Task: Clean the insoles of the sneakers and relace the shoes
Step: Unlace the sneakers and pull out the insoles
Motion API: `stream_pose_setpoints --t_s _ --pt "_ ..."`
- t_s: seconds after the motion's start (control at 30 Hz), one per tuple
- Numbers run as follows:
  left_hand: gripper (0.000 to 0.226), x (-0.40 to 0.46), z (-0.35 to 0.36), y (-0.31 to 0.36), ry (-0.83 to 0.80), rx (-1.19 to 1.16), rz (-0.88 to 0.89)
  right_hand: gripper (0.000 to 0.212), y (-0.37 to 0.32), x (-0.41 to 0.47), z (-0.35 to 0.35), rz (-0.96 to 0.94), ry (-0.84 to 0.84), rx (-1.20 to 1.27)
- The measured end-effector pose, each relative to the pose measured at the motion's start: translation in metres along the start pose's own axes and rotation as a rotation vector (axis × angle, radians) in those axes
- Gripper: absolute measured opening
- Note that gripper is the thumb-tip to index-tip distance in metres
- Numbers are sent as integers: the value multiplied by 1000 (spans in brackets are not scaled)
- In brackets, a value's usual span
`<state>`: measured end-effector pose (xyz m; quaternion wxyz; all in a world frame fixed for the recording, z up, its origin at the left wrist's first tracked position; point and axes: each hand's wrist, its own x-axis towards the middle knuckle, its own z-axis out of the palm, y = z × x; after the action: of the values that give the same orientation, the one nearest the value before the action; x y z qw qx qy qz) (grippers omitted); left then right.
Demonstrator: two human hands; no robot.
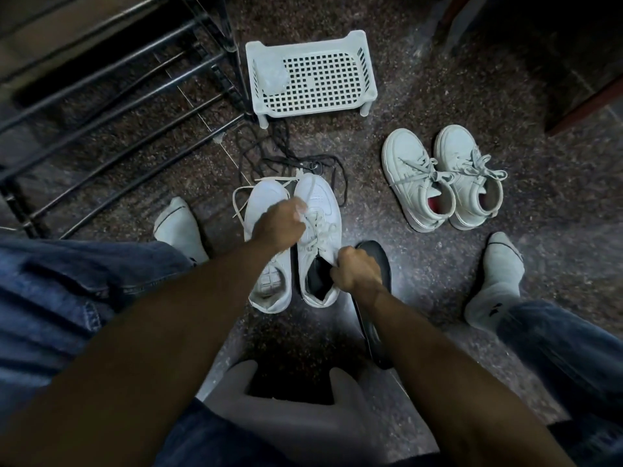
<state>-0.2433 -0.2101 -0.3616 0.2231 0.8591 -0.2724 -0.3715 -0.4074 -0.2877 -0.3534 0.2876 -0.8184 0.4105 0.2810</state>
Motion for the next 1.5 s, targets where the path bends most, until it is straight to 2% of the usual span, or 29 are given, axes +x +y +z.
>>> stream_pose_setpoints --t_s 0.07,0.1,0.2,0.33,0.5,0.63,0.77,0.8,0.87,0.97,1.1,1.17,1.27,1.37,1.5 --pt "20 -21 19 -4 -143 26 -28 27 2 0 0 13 -18 32" --pt "21 -29 25 -5 -179 38 -18 28 3 0 1 17 -22 43" --pt "25 -37 36 -5 -118 96 25 31 3 -5 3 -9 14 44" --pt "16 -30 33 1 -65 95 18 31 -3 -6 4 -122 116 8" --pt "18 -17 14 4 -87 -285 -25 29 -6 1 0 -110 90 6" --pt "16 -7 -19 36 75 -703 -158 29 -6 2 -2 -110 76 -2" --pt "10 13 -51 56 310 -961 -124 27 -5 0 -2 -134 85 -11" --pt "18 19 -54 56 350 -959 -141 27 -5 -1 -2 -147 99 -16" --pt "32 24 -50 49 352 -672 -174 28 -5 -3 1 -181 137 -6" --pt "22 5 -25 27 235 -150 -83 26 -8 -4 4 -218 169 10" --pt "32 -37 17 0 -63 154 57 24 -12 4 2 -184 163 2" --pt "37 -47 31 -4 -123 214 83 26 -10 7 0 -139 131 71" --pt "28 -45 33 -2 -38 156 21 29 -7 11 -2 -81 96 188" --pt "16 -37 33 -3 -5 241 87 22 -2 14 -4 -101 98 163" --pt "13 -34 29 -19 7 274 58 17 8 20 -9 -107 141 94"
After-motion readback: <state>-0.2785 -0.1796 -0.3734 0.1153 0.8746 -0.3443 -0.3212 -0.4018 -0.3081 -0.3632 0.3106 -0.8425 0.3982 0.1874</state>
